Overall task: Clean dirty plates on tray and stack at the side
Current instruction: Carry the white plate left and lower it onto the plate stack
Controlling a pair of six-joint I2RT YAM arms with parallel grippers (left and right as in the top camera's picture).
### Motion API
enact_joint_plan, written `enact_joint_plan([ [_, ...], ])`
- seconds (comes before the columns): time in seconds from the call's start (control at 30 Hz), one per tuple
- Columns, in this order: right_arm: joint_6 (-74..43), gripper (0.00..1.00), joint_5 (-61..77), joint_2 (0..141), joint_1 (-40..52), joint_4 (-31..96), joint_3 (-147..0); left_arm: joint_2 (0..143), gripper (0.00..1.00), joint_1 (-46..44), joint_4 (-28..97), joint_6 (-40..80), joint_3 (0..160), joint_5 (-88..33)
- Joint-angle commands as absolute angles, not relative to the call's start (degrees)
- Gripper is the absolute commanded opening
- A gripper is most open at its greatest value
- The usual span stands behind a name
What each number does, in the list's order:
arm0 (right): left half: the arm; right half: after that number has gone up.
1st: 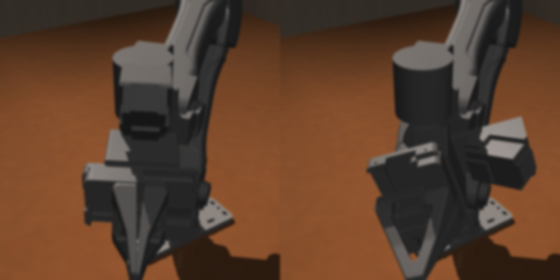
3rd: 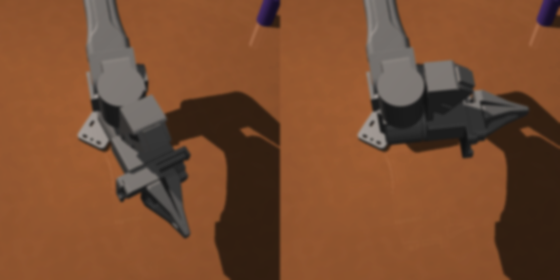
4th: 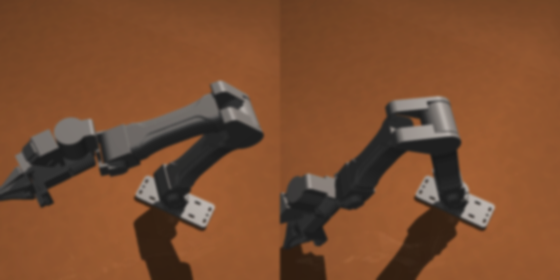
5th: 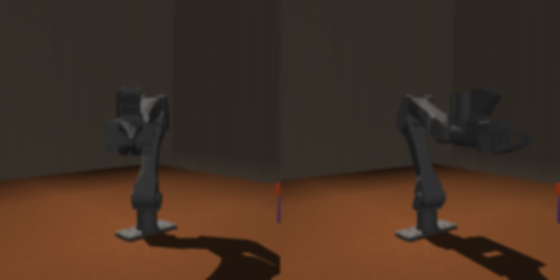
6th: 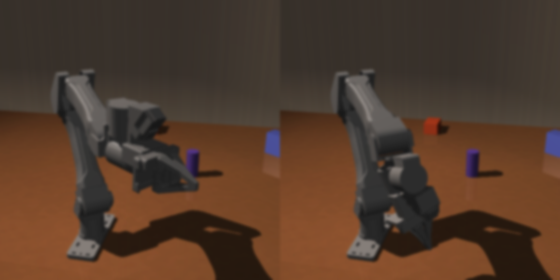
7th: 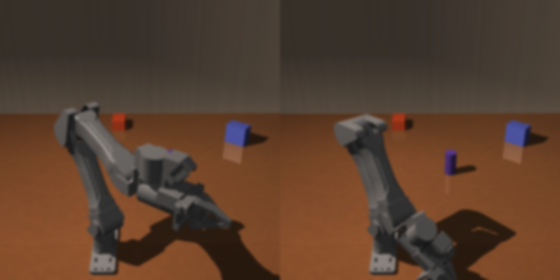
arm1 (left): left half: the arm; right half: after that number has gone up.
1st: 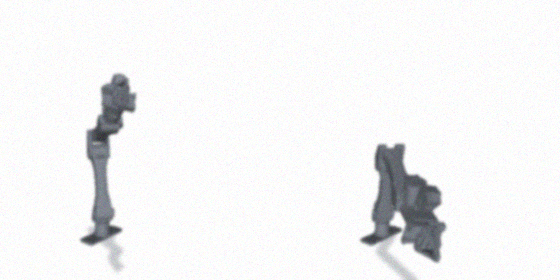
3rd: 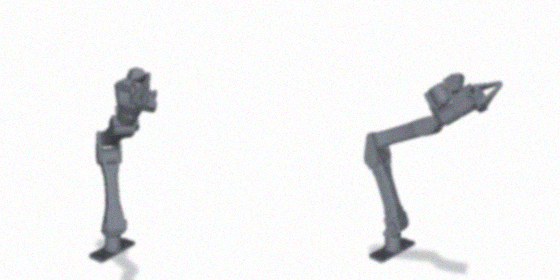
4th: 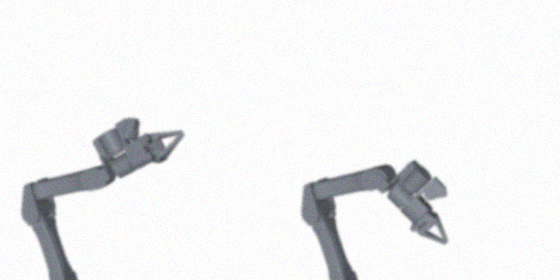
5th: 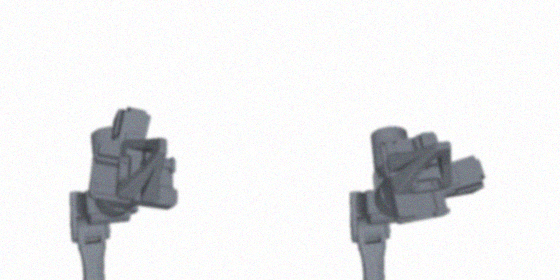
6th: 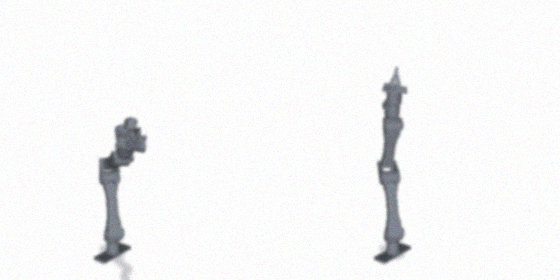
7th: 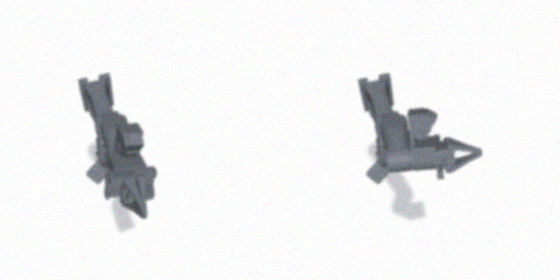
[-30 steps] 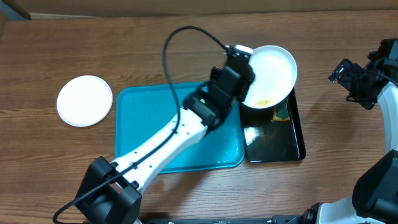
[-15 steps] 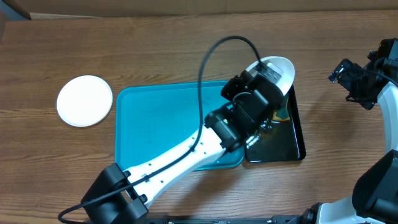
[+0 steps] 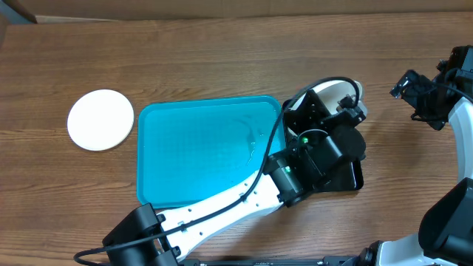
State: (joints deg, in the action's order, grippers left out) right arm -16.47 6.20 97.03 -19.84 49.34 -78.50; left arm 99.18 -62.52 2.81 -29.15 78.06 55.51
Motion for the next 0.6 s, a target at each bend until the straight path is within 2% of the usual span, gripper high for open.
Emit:
enact_joint_plan([
  [0.0, -16.7, 1.0, 6.5, 96.4, -20.0, 49.1, -79.2, 99.7, 0.04, -63.2, 1.1, -32.9, 79.5, 60.8],
  [0.17, -16.7, 1.0, 6.5, 96.4, -20.0, 49.1, -79.2, 99.7, 0.04, -62.9, -4.2, -33.8, 79.5, 64.8],
  [0.33, -16.7, 1.0, 6.5, 96.4, -20.0, 49.1, -79.2, 99.7, 0.04, -63.7, -5.8, -34.7, 79.5, 63.7],
  [0.57, -16.7, 1.0, 6.5, 96.4, -20.0, 49.1, -79.2, 99.7, 0.04, -62.9, -3.1, -20.6, 79.5, 62.0],
])
